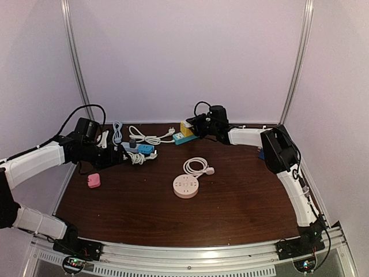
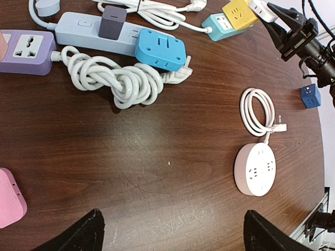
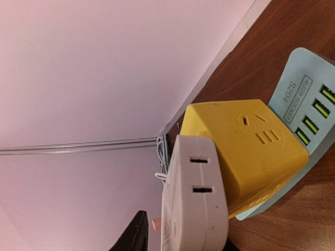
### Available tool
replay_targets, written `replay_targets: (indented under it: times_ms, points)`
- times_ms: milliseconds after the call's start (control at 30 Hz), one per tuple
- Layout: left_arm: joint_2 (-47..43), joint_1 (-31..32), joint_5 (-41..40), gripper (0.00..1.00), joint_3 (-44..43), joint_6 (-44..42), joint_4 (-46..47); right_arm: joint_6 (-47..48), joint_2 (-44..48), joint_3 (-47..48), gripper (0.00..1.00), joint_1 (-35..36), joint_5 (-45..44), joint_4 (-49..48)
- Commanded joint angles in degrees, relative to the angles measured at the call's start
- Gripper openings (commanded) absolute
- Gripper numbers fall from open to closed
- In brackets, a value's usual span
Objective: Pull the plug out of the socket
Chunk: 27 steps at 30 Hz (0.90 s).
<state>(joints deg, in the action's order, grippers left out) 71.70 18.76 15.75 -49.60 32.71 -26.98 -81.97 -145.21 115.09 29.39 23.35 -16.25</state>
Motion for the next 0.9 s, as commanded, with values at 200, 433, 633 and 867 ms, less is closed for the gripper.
replay_targets:
  times_ms: [200, 433, 633, 867]
  points:
    - [-0.9, 0.3, 1.5, 0.94, -0.9, 1.0, 3.4, -0.9, 3.6, -2.9, 0.2, -0.5, 2.4, 0.1]
    - [0.7, 3.0, 1.2, 0.94, -2.5, 2.9, 5.0, 1.4, 9.5, -9.2, 0.07, -0.5, 5.9, 1.2]
    - [4.4, 7.7, -1.6, 0.94, -4.5, 5.4, 7.3, 2.5, 15.2, -17.3, 0.03, -0.2, 11.4, 1.5]
    - [9.7, 11.8, -3.1, 0.94, -8.0, 7.4, 9.4, 7.0, 23.1, -25.1, 0.02, 1.8, 15.4, 6.5]
